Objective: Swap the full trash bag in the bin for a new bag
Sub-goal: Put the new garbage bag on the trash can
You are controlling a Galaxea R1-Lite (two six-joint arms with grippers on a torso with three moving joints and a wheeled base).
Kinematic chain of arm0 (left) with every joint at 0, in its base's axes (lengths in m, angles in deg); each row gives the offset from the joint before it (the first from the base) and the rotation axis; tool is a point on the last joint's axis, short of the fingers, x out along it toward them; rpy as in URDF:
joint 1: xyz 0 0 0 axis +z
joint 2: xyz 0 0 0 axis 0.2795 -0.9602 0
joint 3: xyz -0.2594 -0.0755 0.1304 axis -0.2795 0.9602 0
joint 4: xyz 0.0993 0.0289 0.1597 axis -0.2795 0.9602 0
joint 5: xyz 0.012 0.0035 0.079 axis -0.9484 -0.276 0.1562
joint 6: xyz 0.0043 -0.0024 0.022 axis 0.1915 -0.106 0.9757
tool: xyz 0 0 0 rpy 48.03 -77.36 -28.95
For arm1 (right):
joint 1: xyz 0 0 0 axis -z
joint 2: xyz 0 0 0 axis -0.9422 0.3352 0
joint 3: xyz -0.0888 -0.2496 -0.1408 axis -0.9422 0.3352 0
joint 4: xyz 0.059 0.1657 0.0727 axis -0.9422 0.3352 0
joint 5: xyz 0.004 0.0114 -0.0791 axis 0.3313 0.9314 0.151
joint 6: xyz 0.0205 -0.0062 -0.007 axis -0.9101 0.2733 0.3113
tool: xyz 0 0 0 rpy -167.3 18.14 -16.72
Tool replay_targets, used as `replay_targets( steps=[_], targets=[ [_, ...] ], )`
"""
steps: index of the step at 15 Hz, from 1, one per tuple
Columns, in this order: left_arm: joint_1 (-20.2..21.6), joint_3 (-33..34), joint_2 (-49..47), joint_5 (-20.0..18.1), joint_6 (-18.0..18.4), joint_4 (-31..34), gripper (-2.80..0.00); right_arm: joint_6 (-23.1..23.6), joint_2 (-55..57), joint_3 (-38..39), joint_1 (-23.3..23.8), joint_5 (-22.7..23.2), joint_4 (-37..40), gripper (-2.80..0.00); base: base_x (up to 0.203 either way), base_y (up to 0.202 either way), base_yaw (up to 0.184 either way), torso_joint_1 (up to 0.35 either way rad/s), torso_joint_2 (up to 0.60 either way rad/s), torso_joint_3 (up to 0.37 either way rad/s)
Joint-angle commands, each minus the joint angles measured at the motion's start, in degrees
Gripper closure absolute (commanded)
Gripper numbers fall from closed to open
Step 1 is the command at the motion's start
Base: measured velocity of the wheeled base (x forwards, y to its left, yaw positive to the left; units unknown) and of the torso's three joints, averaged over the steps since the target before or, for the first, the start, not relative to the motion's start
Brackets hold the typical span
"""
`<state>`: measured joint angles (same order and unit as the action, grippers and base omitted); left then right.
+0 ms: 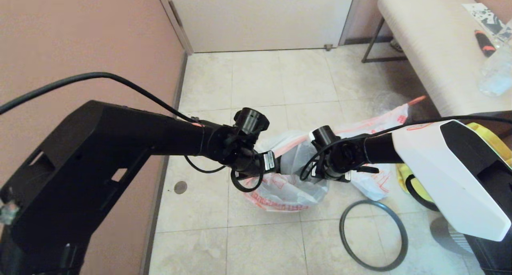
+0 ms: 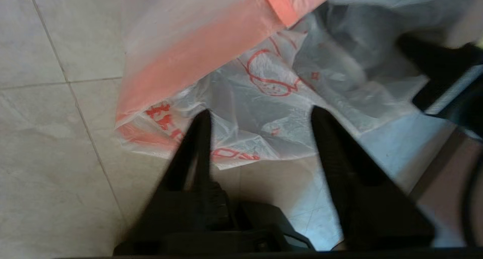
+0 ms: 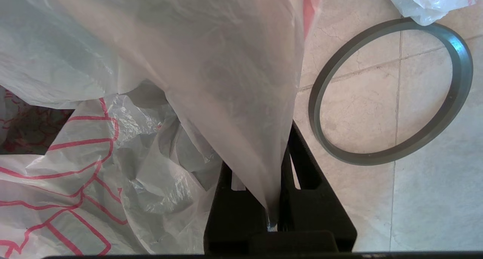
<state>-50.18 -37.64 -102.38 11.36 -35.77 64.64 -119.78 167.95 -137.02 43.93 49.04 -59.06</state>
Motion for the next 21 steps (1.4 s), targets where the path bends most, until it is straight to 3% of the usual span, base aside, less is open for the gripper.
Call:
replay_targets(
  steps=[1, 4, 8, 14, 18, 21],
  targets=[
    [-0.21, -0.30, -2.98, 0.04, -0.21, 0.02, 0.00, -0.26, -0.21, 0.34, -0.77, 0.01, 0.20, 0.00, 0.000, 0.000, 0.000, 0.000, 0.00, 0.000],
    [-0.27, -0.57, -4.92, 0.47, -0.24, -2.90, 0.00, -0.50, -0.12, 0.71, -1.12, 1.07, 0.97, 0.00, 0.000, 0.000, 0.000, 0.000, 0.00, 0.000],
    [0.47, 1.26, -6.37, 5.25, -0.37, -10.93, 0.00, -0.41, -0.30, 2.44, -1.20, 2.56, 1.34, 0.00, 0.000, 0.000, 0.000, 0.000, 0.00, 0.000],
    [4.30, -0.50, -5.48, 6.35, -0.72, -12.67, 0.00, -0.24, -1.91, 7.77, -1.20, 2.74, 0.91, 0.00, 0.000, 0.000, 0.000, 0.000, 0.00, 0.000],
    [4.55, -0.80, -6.85, 6.45, -0.89, -12.76, 0.00, 0.03, -2.43, 8.97, -1.28, 3.27, 0.62, 0.00, 0.000, 0.000, 0.000, 0.000, 0.00, 0.000],
    [5.10, -2.99, -8.80, 10.09, -2.18, -13.72, 0.00, 0.90, -2.76, 10.02, -1.40, 3.18, -3.54, 0.00, 0.000, 0.000, 0.000, 0.000, 0.00, 0.000]
  ],
)
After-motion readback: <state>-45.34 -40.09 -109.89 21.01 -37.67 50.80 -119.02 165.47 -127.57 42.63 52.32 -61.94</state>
